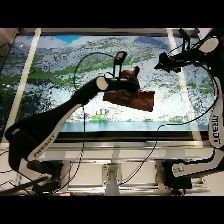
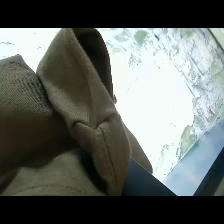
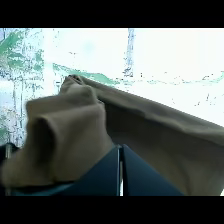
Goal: Fold the clothes and pants, and hang the long-sleeved shirts on hangers.
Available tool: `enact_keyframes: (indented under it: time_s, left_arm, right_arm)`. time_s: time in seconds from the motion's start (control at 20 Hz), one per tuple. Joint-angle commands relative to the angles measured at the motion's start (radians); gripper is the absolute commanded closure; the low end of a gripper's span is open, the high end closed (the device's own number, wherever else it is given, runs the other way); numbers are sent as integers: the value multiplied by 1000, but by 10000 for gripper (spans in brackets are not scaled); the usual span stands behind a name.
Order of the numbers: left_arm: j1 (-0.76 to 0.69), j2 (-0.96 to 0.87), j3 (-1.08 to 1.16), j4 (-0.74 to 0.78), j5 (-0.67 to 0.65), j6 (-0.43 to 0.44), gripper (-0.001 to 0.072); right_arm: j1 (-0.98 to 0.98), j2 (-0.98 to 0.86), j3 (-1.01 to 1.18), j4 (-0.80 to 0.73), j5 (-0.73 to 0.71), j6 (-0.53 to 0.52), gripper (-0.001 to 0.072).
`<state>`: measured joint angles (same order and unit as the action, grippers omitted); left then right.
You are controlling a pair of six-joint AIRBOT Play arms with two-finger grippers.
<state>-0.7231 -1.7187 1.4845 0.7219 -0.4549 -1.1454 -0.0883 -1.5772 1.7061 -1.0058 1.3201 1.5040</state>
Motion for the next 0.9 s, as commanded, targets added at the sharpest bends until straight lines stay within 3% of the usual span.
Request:
enact_keyframes:
  time_s: [0.0,0.1,0.15,0.2,0.3,0.35,0.5,0.65,0.75,0.85]
  left_arm:
    - [-86,-69,1,10,89,0,681]
    - [-98,-73,1,10,89,0,631]
    - [-99,-71,1,10,88,0,551]
    - [-99,-70,1,10,88,0,454]
    - [-98,-65,1,10,88,0,137]
    - [-98,-61,1,10,88,0,41]
    - [-91,-37,1,11,88,0,42]
    - [-39,6,1,12,81,6,44]
    - [26,40,1,15,77,9,56]
    - [93,66,1,14,67,7,57]
  right_arm:
    - [-11,23,1,-23,5,-1,697]
    - [-11,23,1,-65,3,-2,697]
    - [-11,23,1,-105,3,-2,697]
    - [-11,23,0,-148,4,-2,697]
    - [-12,22,1,-222,4,-1,696]
    - [-11,22,1,-249,5,-2,691]
    - [-11,22,0,-306,-3,-39,691]
    - [-55,22,0,-573,56,-36,699]
    - [-156,22,-3,-568,145,-48,699]
    - [-280,22,-40,-455,226,-95,699]
